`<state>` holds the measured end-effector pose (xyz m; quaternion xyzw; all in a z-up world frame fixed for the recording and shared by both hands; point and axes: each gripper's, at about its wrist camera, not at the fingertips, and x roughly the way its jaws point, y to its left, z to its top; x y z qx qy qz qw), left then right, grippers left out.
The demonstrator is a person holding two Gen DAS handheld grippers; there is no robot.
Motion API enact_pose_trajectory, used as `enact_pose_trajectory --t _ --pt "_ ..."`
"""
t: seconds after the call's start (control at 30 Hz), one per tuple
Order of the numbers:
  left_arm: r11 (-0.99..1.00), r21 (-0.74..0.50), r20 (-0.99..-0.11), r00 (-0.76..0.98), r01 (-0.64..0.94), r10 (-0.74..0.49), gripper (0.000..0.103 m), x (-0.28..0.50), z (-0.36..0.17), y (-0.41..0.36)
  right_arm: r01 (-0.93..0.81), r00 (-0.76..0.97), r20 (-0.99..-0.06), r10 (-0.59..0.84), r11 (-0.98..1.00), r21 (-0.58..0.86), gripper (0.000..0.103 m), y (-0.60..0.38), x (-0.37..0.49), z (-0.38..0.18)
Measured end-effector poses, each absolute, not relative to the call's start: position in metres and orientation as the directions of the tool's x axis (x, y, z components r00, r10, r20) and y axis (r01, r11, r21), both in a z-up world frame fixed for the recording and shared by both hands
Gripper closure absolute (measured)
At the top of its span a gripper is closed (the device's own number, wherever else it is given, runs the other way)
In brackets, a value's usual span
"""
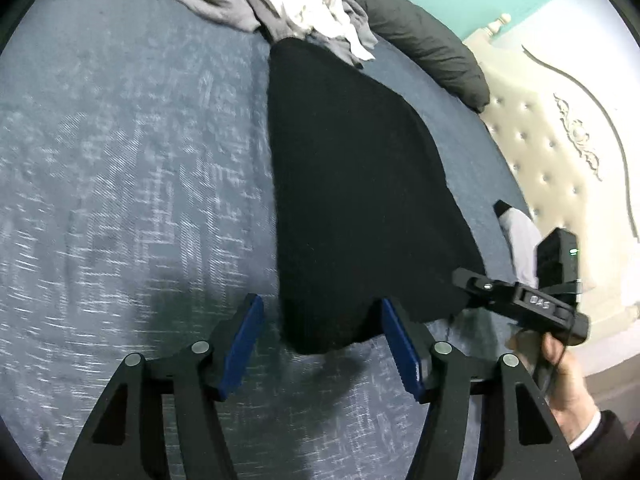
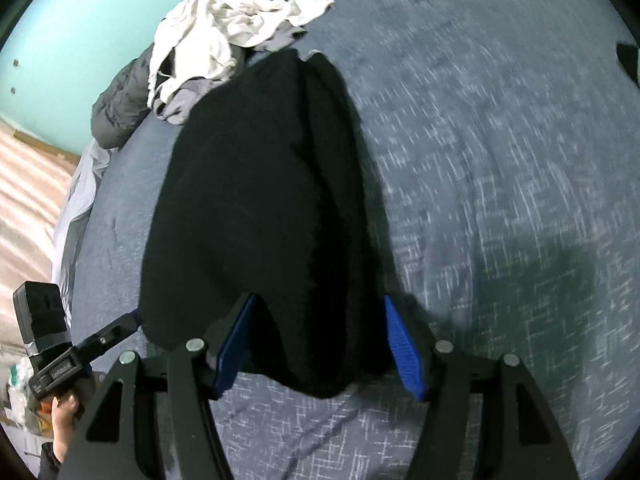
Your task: Fold clothes
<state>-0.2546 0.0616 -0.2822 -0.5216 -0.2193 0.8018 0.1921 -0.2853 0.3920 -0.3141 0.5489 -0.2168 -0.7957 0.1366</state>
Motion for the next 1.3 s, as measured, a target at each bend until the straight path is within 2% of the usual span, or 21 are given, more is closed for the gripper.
enact_pose_trajectory --t 0.07,0.13,0.5,0.67,0.9,1.13,1.17,1.2,1.3 --pt "-0.826 -0.56 -0.751 -0.377 -0.074 0.543 0.038 -0.256 -0.285 0.062 -0.038 -0.347 -0.806 -0.479 -0.852 0.522 0.037 0.395 -0.285 -0.322" --pt "-0.814 -0.577 -0.746 -0.368 -0.06 0.555 0.037 -0.259 -0.289 0.062 -0.051 -0.347 -0.804 -0.483 -0.846 0.53 0.032 0.398 -0.287 -0.325" --pt "-0.756 -0.655 -0.71 -0.343 0.003 0.614 0.029 -0.267 -0.312 0.073 0.0 -0.301 -0.82 -0.487 -0.86 0.51 0.032 0.391 -0.299 -0.331" --pt "-0.779 -0.627 -0.725 -0.351 -0.02 0.593 0.032 -0.27 -0.309 0.083 0.021 -0.285 -0.819 -0.497 -0.858 0.513 0.032 0.39 -0.302 -0.331" --pt "-0.796 -0.603 -0.742 -0.331 -0.05 0.583 0.031 -0.278 -0.31 0.09 0.044 -0.283 -0.816 -0.505 -0.856 0.515 0.034 0.389 -0.306 -0.327" --pt "-0.803 -0.592 -0.741 -0.343 -0.071 0.577 0.031 -0.279 -0.313 0.097 0.035 -0.283 -0.822 -0.495 -0.862 0.507 0.031 0.385 -0.313 -0.33" --pt "-0.804 -0.59 -0.74 -0.346 -0.075 0.576 0.032 -0.279 -0.313 0.098 0.045 -0.283 -0.826 -0.487 -0.867 0.496 0.035 0.383 -0.312 -0.328" --pt "-0.804 -0.589 -0.74 -0.348 -0.078 0.575 0.032 -0.279 -0.313 0.098 0.054 -0.281 -0.825 -0.491 -0.866 0.497 0.044 0.383 -0.312 -0.327" --pt "-0.802 -0.592 -0.737 -0.349 -0.081 0.579 0.032 -0.28 -0.314 0.097 0.069 -0.27 -0.826 -0.495 -0.866 0.496 0.052 0.38 -0.311 -0.326"
